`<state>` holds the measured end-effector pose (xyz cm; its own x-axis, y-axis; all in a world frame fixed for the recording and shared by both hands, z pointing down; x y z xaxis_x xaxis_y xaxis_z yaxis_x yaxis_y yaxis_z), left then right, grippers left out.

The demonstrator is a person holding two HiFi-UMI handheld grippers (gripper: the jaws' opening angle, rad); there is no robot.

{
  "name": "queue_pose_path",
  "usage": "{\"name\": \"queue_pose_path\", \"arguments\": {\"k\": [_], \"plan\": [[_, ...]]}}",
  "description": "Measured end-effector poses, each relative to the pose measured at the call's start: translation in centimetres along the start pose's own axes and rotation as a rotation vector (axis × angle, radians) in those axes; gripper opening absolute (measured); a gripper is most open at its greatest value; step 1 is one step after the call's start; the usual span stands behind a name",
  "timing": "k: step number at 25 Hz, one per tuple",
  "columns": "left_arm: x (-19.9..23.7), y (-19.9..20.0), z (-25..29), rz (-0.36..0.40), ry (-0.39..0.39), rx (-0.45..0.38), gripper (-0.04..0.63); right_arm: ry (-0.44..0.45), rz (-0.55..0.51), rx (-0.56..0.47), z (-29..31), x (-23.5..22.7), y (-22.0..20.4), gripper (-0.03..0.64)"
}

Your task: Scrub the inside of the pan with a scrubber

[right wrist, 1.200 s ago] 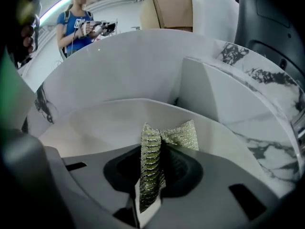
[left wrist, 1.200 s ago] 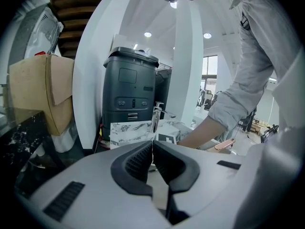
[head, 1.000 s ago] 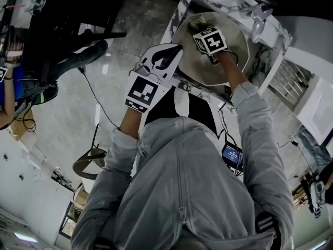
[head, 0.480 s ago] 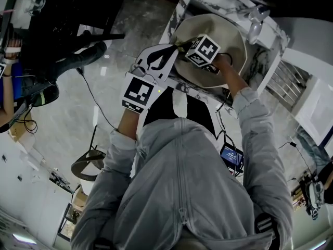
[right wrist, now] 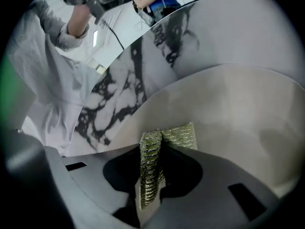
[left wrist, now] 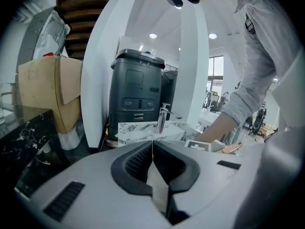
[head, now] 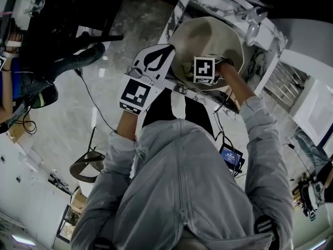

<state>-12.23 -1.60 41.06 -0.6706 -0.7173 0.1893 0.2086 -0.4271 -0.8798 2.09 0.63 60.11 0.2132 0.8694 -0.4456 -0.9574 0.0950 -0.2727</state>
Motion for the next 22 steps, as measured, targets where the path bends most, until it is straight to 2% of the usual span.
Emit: {"name": "queue_pose_path", "arguments": {"k": [4,8,16,19,22], "plan": [[-0.1,0.3,0.4,0.004,-0.007,-0.006,0.023,-0.025,-0.102,0.158,-0.2,1.3,-2.7,0.1],[-0.2,0.4,0.8,0.008,-0.015,-0.005,0.023,-0.068,-0.127,0.305,-0.9,1.1,-5.2,0.097],[-0.1,0.5,0.9,0.008,-0.019,-0.005,0.023,-0.064,0.013,0.298,-1.9,-1.7,-6.4,0.095],[0.0,0.3,0.9,0.009,-0.02,-0.002,0.023,-0.09,0.015,0.334,-2.4,-2.9,-7.1,0.095],[0.1,0.3,1.0,0.009,-0.023,-0.003,0.023,-0.141,0.074,0.33,-3.2,-4.7,-7.9,0.095]]}}
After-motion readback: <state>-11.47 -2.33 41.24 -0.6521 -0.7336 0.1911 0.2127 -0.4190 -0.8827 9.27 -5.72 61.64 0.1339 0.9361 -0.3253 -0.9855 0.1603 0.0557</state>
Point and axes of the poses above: the fingertips, and each gripper's own axes: z forward along the fingers, x to its left, y out of its top, the point moved 9 cm from there along -z, backward along the fingers, and after that the axes turned 9 degrees about -y, right-handed, at the moved point
